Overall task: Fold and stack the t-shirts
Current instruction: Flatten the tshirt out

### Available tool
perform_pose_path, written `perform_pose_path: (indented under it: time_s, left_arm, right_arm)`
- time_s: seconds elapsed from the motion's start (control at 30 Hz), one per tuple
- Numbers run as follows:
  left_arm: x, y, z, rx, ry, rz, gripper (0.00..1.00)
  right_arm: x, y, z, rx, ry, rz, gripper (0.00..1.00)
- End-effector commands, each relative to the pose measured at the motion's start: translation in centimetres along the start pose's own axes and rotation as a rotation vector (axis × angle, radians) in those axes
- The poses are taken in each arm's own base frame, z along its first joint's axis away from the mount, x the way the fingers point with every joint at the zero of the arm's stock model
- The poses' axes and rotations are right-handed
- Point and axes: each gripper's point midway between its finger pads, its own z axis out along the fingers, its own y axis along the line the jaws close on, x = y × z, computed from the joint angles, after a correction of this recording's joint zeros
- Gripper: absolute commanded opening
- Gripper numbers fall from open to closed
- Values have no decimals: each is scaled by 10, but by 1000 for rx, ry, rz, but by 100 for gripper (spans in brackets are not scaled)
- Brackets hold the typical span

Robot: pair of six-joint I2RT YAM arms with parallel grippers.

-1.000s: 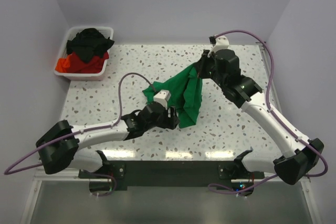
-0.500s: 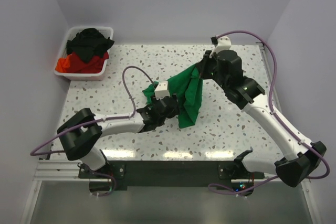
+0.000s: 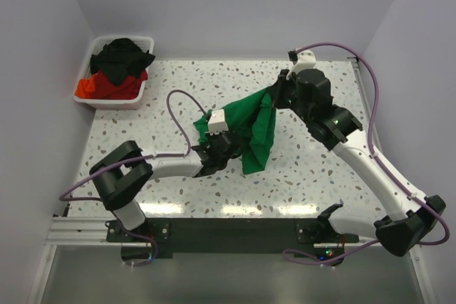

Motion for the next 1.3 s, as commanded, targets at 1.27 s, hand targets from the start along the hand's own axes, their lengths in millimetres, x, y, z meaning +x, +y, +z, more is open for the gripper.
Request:
perform_pose_path:
  time_s: [1.27]
  left_arm:
    - [-299, 99, -207, -139, -662, -266, 0]
  right_arm:
    - [-90, -19, -97, 46, -310, 26, 0]
